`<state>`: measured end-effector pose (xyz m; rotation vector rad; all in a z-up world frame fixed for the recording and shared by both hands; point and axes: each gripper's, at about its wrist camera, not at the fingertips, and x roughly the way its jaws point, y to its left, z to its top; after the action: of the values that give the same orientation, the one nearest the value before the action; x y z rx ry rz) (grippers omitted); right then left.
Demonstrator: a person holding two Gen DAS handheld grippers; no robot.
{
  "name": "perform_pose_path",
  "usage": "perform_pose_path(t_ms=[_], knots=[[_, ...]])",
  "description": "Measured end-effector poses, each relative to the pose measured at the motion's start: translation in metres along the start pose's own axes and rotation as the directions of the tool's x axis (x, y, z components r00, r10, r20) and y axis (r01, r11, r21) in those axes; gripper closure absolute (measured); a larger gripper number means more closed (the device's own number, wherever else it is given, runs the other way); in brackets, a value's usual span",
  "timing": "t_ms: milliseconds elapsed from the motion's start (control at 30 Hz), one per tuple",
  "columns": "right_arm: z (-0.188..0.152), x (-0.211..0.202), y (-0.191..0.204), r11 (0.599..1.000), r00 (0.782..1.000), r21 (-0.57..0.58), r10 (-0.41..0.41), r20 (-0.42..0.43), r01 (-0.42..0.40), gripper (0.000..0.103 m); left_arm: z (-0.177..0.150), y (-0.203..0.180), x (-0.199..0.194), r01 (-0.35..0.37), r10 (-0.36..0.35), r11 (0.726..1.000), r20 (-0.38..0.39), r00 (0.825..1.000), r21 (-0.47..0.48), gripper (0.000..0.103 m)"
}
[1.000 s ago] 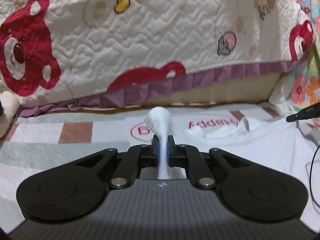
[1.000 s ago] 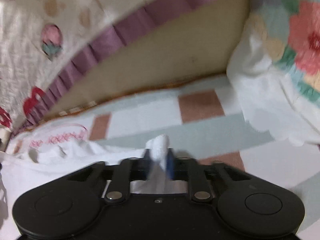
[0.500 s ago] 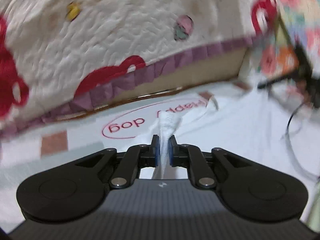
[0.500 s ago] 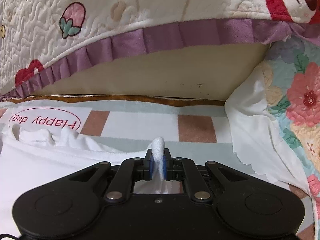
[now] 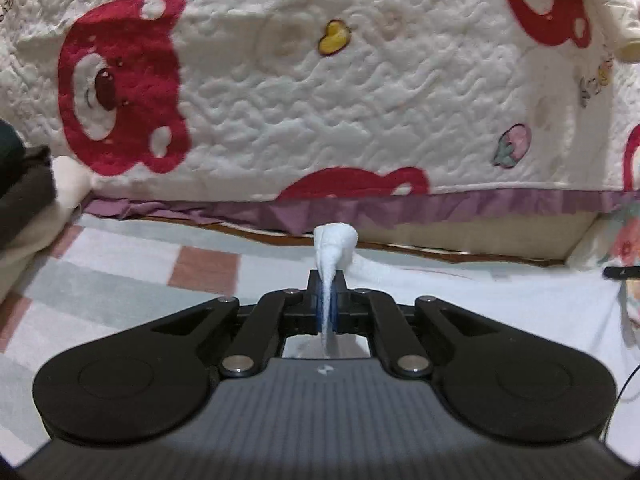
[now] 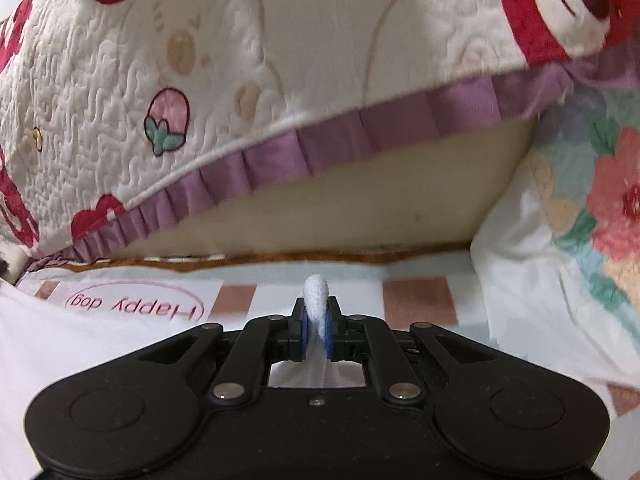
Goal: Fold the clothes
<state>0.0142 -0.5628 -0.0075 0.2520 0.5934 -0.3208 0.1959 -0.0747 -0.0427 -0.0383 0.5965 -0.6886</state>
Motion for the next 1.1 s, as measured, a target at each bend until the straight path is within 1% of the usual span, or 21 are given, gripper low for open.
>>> perform_pose_path(t_ms=[33, 100, 167, 200, 267, 333, 433, 533, 567, 667, 733, 767, 800, 833, 867, 900, 967, 1000, 1067, 1100], knots=[[0.002, 0.005, 0.0, 1.0, 1.0, 0.001, -0.003, -0.015, 0.003, 0.094, -0.006, 0.002, 0.008, -0.004, 0.004, 1.0, -0.024, 1.0, -0.002, 0.1], [0.003, 0.026, 0.0, 1.0, 0.997, 0.006, -0.018, -0.079, 0.019, 0.085, -0.018, 0.006, 0.021, -0.012, 0.01, 1.0, -0.07, 0.998, -0.025, 0.1], [0.002, 0.037, -0.004, 0.999, 0.996, 0.034, -0.034, -0.085, 0.037, 0.083, -0.027, 0.009, 0.031, -0.031, 0.027, 0.999, -0.101, 0.994, -0.034, 0.099], [0.001, 0.037, -0.006, 0.998, 0.996, 0.053, -0.035, -0.081, 0.039, 0.074, -0.027, 0.01, 0.032, -0.042, 0.039, 0.999, -0.103, 0.994, -0.023, 0.099], [-0.002, 0.031, -0.012, 0.995, 0.997, 0.09, -0.026, -0.075, 0.032, 0.066, -0.027, 0.012, 0.033, -0.045, 0.043, 0.999, -0.106, 0.993, -0.02, 0.099], [-0.004, 0.025, -0.018, 0.992, 0.997, 0.127, -0.017, -0.069, 0.026, 0.066, -0.028, 0.014, 0.033, -0.037, 0.032, 0.998, -0.111, 0.993, -0.047, 0.099], [-0.008, 0.016, -0.027, 0.983, 0.998, 0.181, -0.004, -0.059, 0.015, 0.063, -0.031, 0.015, 0.034, -0.041, 0.035, 0.998, -0.122, 0.992, -0.054, 0.099], [-0.022, 0.014, -0.024, 0.988, 0.991, 0.146, 0.06, -0.116, -0.043, 0.05, -0.033, 0.017, 0.037, -0.048, 0.04, 0.997, -0.13, 0.991, -0.064, 0.098], [-0.027, 0.016, -0.023, 0.99, 0.99, 0.136, 0.059, -0.132, -0.041, 0.047, -0.034, 0.018, 0.037, -0.049, 0.039, 0.996, -0.133, 0.99, -0.069, 0.098], [-0.043, 0.024, -0.024, 0.993, 0.988, 0.12, 0.03, -0.149, -0.012, 0.047, -0.035, 0.021, 0.039, -0.047, 0.035, 0.996, -0.138, 0.99, -0.08, 0.099], [-0.046, 0.032, -0.027, 0.993, 0.99, 0.11, 0.047, -0.134, -0.033, 0.047, -0.036, 0.021, 0.039, -0.046, 0.035, 0.996, -0.139, 0.99, -0.075, 0.099], [-0.046, 0.037, -0.028, 0.994, 0.99, 0.092, 0.065, -0.126, -0.053, 0.047, -0.037, 0.021, 0.039, -0.045, 0.035, 0.996, -0.139, 0.99, -0.072, 0.099], [-0.045, 0.042, -0.029, 0.995, 0.988, 0.074, 0.083, -0.128, -0.074, 0.062, -0.035, 0.02, 0.037, -0.038, 0.029, 0.997, -0.126, 0.992, -0.066, 0.099], [-0.044, 0.047, -0.03, 0.994, 0.985, 0.056, 0.102, -0.138, -0.095, 0.08, -0.033, 0.019, 0.033, -0.026, 0.02, 0.998, -0.103, 0.994, -0.057, 0.099], [-0.042, 0.049, -0.031, 0.993, 0.985, 0.055, 0.113, -0.128, -0.107, 0.098, -0.031, 0.018, 0.029, -0.015, 0.011, 0.999, -0.08, 0.997, -0.048, 0.099], [-0.038, 0.048, -0.032, 0.991, 0.988, 0.066, 0.12, -0.103, -0.113, 0.098, -0.029, 0.016, 0.025, -0.004, 0.002, 0.999, -0.058, 0.998, -0.038, 0.099], [-0.032, 0.036, -0.037, 0.985, 0.992, 0.128, 0.122, -0.016, -0.119, 0.098, -0.024, 0.013, 0.014, 0.024, -0.024, 1.0, 0.002, 1.0, -0.018, 0.099], [-0.03, 0.033, -0.04, 0.983, 0.994, 0.149, 0.112, 0.006, -0.112, 0.098, -0.02, 0.012, 0.011, 0.019, -0.019, 1.0, 0.021, 1.0, -0.014, 0.099], [-0.03, 0.034, -0.044, 0.985, 0.997, 0.153, 0.081, -0.004, -0.079, 0.098, -0.017, 0.013, 0.011, -0.022, 0.022, 0.999, 0.008, 1.0, -0.028, 0.099], [-0.032, 0.038, -0.044, 0.989, 0.997, 0.134, 0.065, -0.029, -0.06, 0.098, -0.02, 0.017, 0.016, -0.034, 0.034, 0.998, -0.019, 0.999, -0.047, 0.099]])
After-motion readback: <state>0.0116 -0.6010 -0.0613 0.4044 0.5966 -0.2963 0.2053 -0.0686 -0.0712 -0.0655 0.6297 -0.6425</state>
